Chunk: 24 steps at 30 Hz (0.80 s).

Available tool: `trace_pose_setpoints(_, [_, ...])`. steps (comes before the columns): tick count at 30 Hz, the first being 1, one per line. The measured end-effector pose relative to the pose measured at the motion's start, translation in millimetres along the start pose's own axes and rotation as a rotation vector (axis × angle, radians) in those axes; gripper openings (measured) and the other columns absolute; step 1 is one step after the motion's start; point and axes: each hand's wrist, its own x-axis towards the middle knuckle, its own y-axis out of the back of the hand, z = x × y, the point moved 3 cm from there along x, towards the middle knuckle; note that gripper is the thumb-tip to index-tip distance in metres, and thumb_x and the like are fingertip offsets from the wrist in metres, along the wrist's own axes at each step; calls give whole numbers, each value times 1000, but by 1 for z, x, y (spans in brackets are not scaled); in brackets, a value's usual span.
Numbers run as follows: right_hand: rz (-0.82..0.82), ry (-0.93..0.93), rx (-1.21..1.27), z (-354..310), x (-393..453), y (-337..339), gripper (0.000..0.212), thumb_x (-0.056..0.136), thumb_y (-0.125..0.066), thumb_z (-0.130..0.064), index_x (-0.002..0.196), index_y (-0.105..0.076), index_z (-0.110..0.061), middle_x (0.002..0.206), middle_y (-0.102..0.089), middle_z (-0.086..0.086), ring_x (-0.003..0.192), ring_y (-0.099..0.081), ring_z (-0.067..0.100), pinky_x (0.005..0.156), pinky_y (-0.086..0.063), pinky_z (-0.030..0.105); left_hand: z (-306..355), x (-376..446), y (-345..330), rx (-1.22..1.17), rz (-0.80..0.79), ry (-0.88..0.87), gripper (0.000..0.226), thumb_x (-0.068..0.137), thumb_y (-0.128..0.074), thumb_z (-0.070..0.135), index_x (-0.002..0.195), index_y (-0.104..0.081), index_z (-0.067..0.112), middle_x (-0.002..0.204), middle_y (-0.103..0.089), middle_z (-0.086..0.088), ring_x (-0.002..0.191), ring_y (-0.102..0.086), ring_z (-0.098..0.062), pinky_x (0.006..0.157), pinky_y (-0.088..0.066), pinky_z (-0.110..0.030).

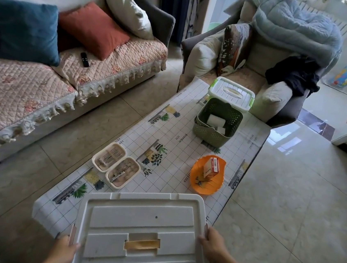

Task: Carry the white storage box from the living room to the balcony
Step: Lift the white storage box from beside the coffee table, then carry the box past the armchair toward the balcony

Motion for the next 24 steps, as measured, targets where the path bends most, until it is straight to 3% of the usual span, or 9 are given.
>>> trace_pose_setpoints(3, [14,26,24,4,-16,6,4,90,-55,-11,90,-54,-15,101,-61,8,94,-54,21,78,-40,27,0,-7,6,-19,-50,-52,48,84,-58,-10,131,-46,-12,129,-53,-32,123,-49,-41,109,-33,-47])
trace_pose_setpoints(5, [40,48,40,6,-31,15,19,89,-55,-10,75,-53,-23,84,-60,-2,86,-55,18,72,-39,26,4,-17,10,-17,-86,-96,48,83,-59,-10,130,-47,-11,128,-55,-29,126,-48,-41,111,-30,-48])
trace_pose_setpoints(7, [63,59,66,8,-48,26,24,89,-56,-11,69,-52,-25,72,-56,-8,77,-54,17,66,-40,27,10,-28,15,24,-122,-132,34,86,-60,-4,120,-57,-8,119,-61,-27,121,-52,-40,101,-38,-42])
trace_pose_setpoints(9, [92,62,96,15,-66,36,21,90,-56,-12,71,-56,-20,67,-56,-6,74,-55,18,64,-41,28,17,-47,21,29,-125,-160,20,87,-61,4,105,-64,-6,103,-66,-25,103,-61,-37,84,-44,-35])
trace_pose_setpoints(13, [215,61,180,33,-108,53,16,94,-53,-18,84,-64,-11,78,-60,4,76,-54,20,62,-38,29,35,-76,24,94,-100,-328,17,92,-57,19,76,-59,17,77,-63,-4,74,-58,-19,63,-41,-27])
trace_pose_setpoints(15, [277,39,157,45,-129,63,22,95,-52,-23,90,-68,-9,81,-62,6,73,-54,19,56,-36,27,44,-91,22,83,-111,-360,12,92,-57,21,84,-60,13,81,-65,-7,77,-60,-22,68,-44,-30])
trace_pose_setpoints(17, [319,33,183,59,-150,74,24,95,-52,-25,87,-69,-10,80,-64,5,70,-55,17,55,-37,26,55,-99,16,88,-110,-394,22,91,-59,20,99,-64,0,91,-68,-17,82,-62,-28,73,-45,-34])
trace_pose_setpoints(19, [350,28,236,75,-170,84,25,95,-52,-26,87,-70,-11,79,-65,4,69,-56,16,55,-38,25,67,-110,8,108,-96,-452,29,89,-62,16,103,-65,-9,95,-69,-25,74,-58,-26,66,-41,-32])
trace_pose_setpoints(24, [457,19,324,124,-210,116,27,95,-51,-26,75,-62,-12,68,-57,3,63,-52,16,56,-36,27,99,-145,-30,135,-55,-580,28,87,-65,12,104,-68,-10,65,-65,-2,63,-58,-16,55,-40,-25])
